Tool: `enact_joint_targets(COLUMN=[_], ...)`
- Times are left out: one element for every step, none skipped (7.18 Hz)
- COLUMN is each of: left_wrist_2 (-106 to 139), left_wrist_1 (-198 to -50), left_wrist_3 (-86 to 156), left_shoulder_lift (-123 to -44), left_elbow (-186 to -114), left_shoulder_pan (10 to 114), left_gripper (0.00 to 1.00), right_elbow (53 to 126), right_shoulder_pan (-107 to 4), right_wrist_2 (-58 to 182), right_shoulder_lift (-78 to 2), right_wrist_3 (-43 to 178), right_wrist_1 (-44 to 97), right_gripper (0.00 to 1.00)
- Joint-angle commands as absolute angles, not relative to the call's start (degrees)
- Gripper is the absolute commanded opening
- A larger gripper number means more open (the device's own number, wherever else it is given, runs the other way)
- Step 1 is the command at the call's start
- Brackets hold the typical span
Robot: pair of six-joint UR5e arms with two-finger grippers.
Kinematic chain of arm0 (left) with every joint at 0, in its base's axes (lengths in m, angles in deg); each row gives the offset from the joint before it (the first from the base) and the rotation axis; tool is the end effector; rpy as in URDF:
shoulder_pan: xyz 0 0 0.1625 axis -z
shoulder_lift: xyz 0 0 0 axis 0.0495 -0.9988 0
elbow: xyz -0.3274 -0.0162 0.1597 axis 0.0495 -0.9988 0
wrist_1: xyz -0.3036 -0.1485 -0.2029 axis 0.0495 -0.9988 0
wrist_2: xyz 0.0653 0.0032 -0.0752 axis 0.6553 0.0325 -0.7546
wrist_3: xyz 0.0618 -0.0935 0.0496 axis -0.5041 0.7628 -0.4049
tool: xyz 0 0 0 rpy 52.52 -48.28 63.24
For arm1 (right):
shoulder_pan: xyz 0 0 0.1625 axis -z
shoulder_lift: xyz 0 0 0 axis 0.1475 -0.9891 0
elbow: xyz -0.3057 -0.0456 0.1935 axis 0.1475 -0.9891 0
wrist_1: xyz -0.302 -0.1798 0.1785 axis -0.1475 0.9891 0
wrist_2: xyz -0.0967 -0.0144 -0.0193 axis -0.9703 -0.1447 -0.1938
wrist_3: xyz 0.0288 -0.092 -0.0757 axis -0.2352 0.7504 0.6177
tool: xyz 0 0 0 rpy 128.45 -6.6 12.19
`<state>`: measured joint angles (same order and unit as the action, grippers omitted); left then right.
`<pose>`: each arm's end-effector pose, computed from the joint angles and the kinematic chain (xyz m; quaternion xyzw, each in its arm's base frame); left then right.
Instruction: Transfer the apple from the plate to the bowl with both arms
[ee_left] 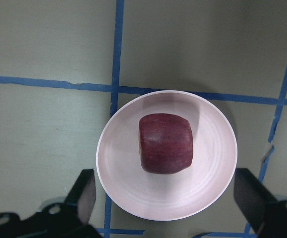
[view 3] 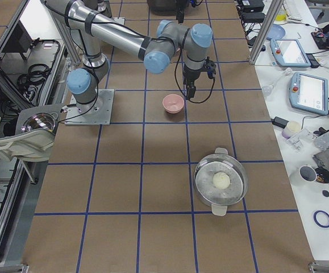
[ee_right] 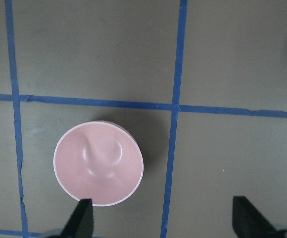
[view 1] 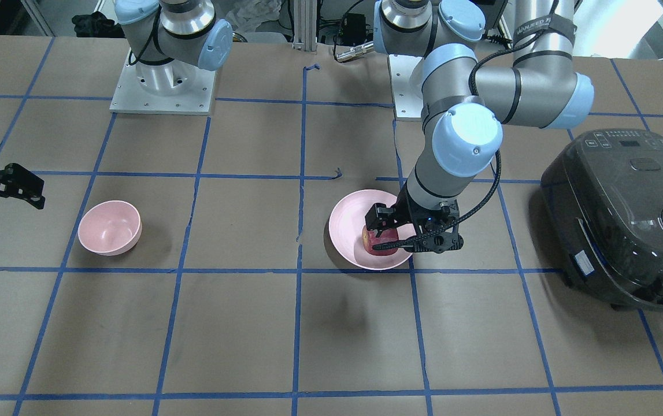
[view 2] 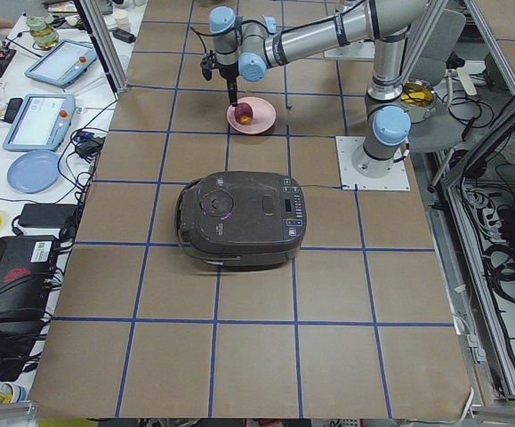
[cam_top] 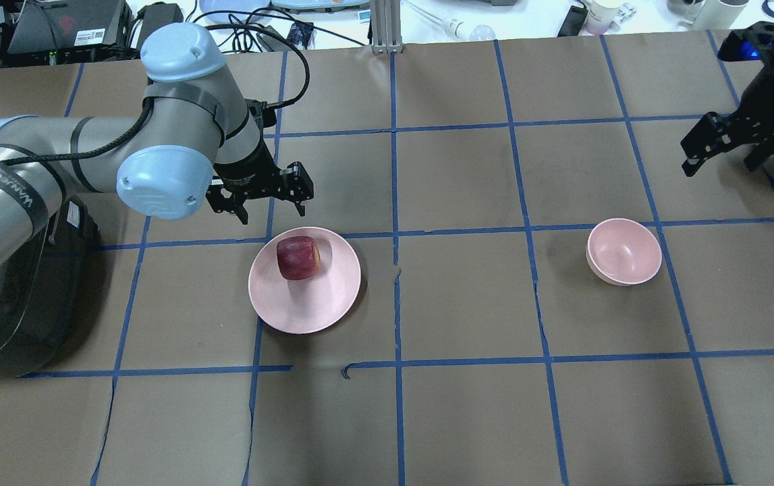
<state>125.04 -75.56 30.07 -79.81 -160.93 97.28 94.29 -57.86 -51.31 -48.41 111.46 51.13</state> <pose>-0.1794 -0.5036 0.2105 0.0473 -0.9975 -0.0491 0.0208 -0.0798 -0.5126 0.2807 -0.0321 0.9981 0.0479 0.0196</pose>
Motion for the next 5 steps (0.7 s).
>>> enact_joint_targets(left_wrist_2=[124.9,124.8,121.6,121.0,121.0], left_wrist_1=[-72.2,-71.8,-72.1,-72.1,-72.1], left_wrist_3=[30.4,30.4,30.5,30.5,30.5], left_shoulder_lift=[-82.4,-83.1,-84.1,-84.7,-85.1], left_elbow=[-163.1,-163.8,-164.0,-164.3,-164.4], left_shoulder_pan=[97.6,97.6,97.6,97.6,97.7], left_gripper=[1.0,1.0,1.0,1.0,1.0], right_elbow=[103.3,108.1,111.6,112.6,112.6], right_shoulder_pan=[-57.9,-57.9,-57.9,-57.8,-57.8], right_wrist_2=[-51.4,-51.9,-51.9,-51.9,-51.9], right_shoulder_lift=[-43.6,-42.2,-41.8,-41.8,-41.8], right_wrist_3=[111.6,111.6,111.8,111.9,111.8], right_wrist_1=[61.4,67.6,72.5,74.3,74.4], right_gripper=[1.0,1.0,0.81,0.47,0.09])
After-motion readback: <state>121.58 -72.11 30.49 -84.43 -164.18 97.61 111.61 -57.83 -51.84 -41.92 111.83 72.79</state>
